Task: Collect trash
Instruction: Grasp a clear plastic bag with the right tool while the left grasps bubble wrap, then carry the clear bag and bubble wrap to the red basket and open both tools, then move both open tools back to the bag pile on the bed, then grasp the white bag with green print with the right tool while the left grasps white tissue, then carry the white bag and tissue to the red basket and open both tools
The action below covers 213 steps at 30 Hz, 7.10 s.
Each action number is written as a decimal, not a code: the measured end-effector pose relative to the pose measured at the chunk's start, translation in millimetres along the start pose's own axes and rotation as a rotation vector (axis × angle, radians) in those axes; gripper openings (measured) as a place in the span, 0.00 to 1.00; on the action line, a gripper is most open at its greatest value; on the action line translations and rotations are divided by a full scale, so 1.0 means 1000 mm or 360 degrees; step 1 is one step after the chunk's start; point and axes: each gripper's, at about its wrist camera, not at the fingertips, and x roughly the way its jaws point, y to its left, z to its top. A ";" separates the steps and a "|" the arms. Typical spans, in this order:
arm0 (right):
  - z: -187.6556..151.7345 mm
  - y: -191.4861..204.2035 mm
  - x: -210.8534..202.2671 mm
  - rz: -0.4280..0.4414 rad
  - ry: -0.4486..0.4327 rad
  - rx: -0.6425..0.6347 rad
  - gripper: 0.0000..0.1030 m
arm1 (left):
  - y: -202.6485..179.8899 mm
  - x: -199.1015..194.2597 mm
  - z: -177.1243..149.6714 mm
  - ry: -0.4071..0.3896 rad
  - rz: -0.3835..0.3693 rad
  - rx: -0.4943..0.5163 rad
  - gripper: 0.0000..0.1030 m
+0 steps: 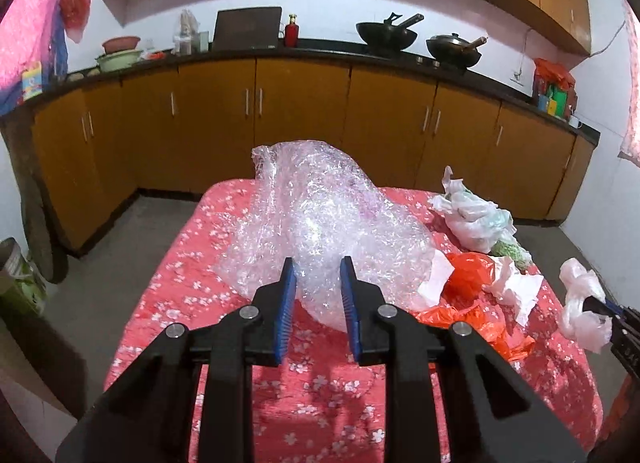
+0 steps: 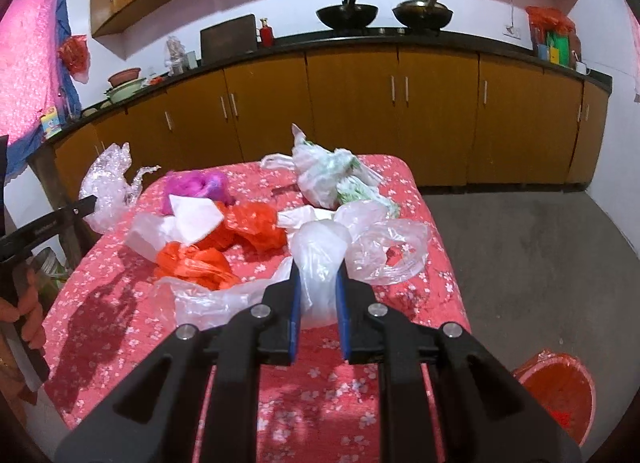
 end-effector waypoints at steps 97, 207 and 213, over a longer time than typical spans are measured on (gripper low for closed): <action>-0.211 -0.369 -0.095 -0.0906 0.0266 0.0719 0.30 | -0.489 0.041 -0.195 0.0610 -0.0857 0.0867 0.28; 0.085 -0.022 0.055 0.0027 0.0030 -0.0014 0.26 | 0.000 -0.005 0.041 -0.0010 -0.0125 0.0024 0.00; 0.079 -0.033 0.014 -0.0062 -0.0063 -0.0013 0.26 | -0.036 -0.026 0.047 -0.0065 -0.0233 0.0117 0.00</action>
